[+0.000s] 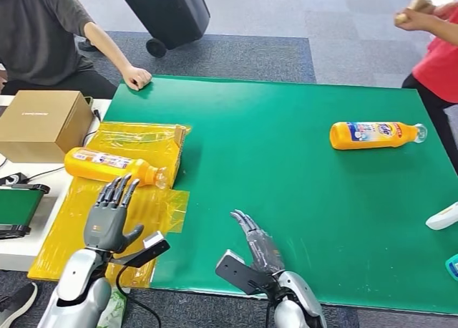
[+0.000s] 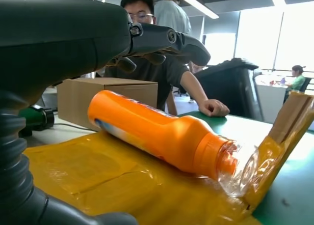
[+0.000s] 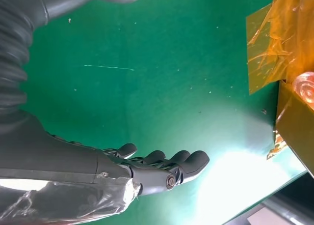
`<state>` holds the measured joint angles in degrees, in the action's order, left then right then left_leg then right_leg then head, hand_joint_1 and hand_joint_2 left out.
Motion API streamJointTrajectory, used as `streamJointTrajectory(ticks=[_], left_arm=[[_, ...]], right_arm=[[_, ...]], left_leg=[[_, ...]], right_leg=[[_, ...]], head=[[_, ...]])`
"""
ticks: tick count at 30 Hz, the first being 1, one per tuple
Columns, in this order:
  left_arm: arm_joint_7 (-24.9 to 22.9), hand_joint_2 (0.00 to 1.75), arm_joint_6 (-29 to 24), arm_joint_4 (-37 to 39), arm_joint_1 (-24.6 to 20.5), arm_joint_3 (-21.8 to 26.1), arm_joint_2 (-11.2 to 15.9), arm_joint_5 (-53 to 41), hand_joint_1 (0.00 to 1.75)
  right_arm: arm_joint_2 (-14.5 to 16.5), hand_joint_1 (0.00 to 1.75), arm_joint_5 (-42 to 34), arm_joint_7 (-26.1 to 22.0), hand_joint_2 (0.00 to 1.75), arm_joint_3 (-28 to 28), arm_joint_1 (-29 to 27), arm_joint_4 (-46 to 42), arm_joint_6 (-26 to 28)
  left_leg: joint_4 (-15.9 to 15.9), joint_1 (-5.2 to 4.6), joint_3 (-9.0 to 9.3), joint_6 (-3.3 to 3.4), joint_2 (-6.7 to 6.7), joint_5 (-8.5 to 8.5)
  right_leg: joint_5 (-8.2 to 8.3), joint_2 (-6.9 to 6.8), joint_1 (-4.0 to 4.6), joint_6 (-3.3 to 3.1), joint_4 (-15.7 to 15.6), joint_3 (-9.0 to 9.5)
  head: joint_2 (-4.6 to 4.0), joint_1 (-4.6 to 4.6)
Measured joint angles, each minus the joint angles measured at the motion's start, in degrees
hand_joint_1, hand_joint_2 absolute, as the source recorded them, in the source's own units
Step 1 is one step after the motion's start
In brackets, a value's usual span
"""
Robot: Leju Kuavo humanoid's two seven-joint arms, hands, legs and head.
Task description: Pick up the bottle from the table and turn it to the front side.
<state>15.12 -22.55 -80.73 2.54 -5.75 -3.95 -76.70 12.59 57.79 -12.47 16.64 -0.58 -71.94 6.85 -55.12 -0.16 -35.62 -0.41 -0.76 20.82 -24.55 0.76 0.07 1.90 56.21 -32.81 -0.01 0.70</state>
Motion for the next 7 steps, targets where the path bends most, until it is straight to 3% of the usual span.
streamJointTrajectory(ticks=[7], left_arm=[[8.8,1.75,3.7,-5.8,3.0,1.4,-1.2,18.0,0.00]], right_arm=[[0.0,0.00,-0.8,0.6,1.75,-0.2,-0.9,-0.6,0.5]], left_leg=[[0.0,0.00,0.00,0.01,0.00,0.02]], right_leg=[[-0.01,0.00,0.00,-0.02,0.0,-0.01]], head=[[0.00,0.00]])
